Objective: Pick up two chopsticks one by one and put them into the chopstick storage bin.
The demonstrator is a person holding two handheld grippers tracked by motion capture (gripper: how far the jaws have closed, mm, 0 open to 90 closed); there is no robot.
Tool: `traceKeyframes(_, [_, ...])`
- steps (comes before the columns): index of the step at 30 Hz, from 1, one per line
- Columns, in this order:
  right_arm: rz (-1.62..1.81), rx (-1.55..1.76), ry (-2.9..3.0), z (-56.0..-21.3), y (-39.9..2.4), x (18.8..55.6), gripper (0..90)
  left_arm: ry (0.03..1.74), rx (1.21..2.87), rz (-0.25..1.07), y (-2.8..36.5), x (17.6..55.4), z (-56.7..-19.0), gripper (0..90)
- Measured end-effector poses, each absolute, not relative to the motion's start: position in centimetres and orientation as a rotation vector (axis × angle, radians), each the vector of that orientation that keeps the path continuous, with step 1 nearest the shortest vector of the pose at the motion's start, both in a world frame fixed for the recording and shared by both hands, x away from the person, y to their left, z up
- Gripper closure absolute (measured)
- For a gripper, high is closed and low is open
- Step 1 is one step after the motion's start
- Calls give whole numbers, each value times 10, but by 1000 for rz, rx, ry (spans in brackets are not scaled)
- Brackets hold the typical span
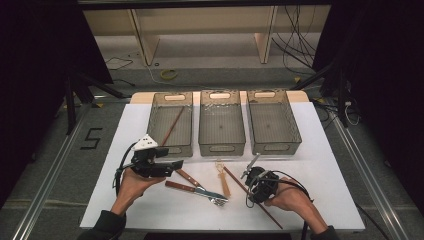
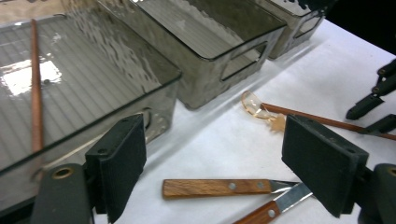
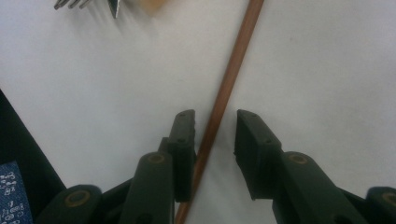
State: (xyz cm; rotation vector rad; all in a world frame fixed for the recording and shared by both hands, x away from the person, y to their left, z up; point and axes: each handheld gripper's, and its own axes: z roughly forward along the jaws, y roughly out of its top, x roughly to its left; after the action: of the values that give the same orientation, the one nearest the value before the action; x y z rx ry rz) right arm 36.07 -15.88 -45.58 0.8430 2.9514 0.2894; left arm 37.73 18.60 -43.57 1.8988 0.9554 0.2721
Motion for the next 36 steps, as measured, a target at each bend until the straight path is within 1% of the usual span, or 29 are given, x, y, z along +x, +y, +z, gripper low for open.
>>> traceKeyframes(4, [243,838,2950,-458,-157,362,712,944,1931,279,179,373,-438,215])
traceKeyframes(10, [221,827,2944,-458,-158,364,785,941,1938,273,178,371,-441,218])
traceKeyframes(18, [177,842,2944,-457,-157,366,830,946,1932,281,180,371,-440,219])
traceKeyframes(24, [163,866,2949,-457,-158,368,847,940,1934,281,180,371,-440,219])
traceKeyframes(36, [190,850,2943,-453,-165,369,852,931,1942,273,178,370,-441,219])
